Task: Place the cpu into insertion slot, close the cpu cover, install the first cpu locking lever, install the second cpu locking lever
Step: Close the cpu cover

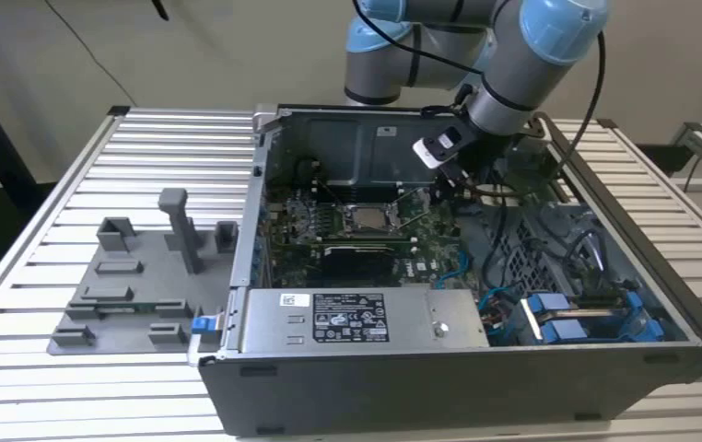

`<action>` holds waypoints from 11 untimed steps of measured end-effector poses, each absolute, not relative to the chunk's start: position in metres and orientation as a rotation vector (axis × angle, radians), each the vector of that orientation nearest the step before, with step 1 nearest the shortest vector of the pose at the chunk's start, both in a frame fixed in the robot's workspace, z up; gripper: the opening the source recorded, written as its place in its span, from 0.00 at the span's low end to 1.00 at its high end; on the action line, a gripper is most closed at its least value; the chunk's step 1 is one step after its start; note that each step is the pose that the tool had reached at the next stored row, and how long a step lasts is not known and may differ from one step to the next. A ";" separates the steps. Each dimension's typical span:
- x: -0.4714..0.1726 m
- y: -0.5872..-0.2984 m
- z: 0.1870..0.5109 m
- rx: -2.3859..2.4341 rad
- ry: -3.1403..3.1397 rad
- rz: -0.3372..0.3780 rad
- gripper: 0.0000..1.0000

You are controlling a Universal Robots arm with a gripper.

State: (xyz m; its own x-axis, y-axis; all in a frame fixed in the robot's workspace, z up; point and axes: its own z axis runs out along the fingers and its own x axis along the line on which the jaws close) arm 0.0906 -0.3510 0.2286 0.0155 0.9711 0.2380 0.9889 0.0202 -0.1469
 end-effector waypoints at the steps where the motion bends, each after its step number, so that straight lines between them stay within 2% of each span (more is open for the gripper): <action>1: 0.090 -0.351 0.229 -2.021 -2.025 -0.094 0.11; 11: 0.076 -0.351 0.236 -2.003 -2.009 -0.106 0.11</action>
State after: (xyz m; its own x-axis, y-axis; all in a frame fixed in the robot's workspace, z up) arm 0.0765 -0.3511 0.2363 0.0185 0.9648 0.2622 0.9871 0.0241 -0.1585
